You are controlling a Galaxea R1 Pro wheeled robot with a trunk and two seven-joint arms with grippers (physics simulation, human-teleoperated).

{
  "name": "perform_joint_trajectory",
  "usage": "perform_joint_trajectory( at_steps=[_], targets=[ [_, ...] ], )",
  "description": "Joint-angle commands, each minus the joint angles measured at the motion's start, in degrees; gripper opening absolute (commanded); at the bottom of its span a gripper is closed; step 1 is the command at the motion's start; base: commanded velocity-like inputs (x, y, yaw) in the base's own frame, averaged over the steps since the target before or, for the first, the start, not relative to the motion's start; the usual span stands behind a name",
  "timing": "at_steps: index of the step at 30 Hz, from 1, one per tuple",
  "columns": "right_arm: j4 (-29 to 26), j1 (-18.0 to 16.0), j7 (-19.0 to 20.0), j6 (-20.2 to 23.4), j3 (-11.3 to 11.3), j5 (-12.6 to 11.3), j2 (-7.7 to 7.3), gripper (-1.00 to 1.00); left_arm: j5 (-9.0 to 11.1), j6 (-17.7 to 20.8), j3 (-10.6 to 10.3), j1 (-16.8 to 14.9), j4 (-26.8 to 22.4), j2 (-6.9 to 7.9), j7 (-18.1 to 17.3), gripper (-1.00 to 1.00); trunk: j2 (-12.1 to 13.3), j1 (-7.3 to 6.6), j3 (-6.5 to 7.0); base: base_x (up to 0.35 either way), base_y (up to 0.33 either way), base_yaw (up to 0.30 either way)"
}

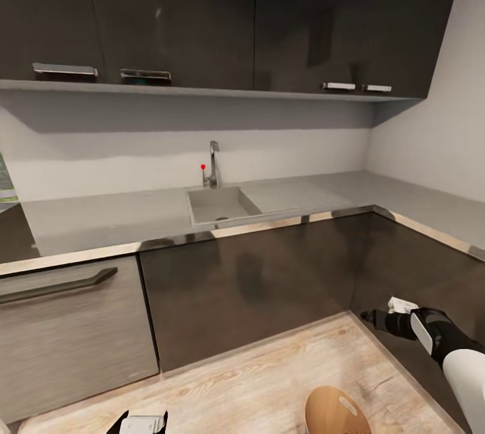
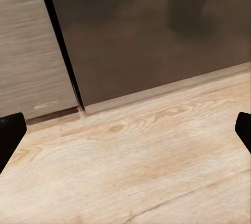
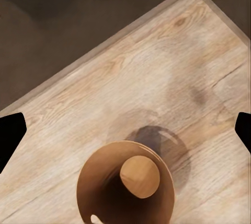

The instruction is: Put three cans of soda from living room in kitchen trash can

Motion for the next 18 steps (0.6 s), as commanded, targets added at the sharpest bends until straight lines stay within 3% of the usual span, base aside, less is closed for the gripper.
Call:
perform_joint_trajectory(
  at_steps=[1, 12, 18],
  targets=[
    [0.0, 0.0, 0.0, 0.0, 0.0, 0.0, 0.00, 1.00, 0.0, 0.0, 0.0, 0.0, 0.0, 0.00, 0.0, 1.00, -0.4, 0.23, -0.18, 0.000, 0.000, 0.000],
    [1.7, 1.1, 0.2, -3.2, 0.1, 0.0, 0.03, 1.00, 0.1, 0.0, 0.0, 0.0, 0.0, 0.04, 0.0, 1.00, -4.8, 2.64, -2.16, 0.000, 0.000, 0.000],
    [2.4, 2.3, 0.4, -3.5, 0.1, 1.4, 0.15, 1.00, 0.0, 0.0, 0.1, 0.0, 0.0, 0.02, 0.0, 1.00, -7.2, 3.96, -3.24, 0.000, 0.000, 0.000]
  ],
)
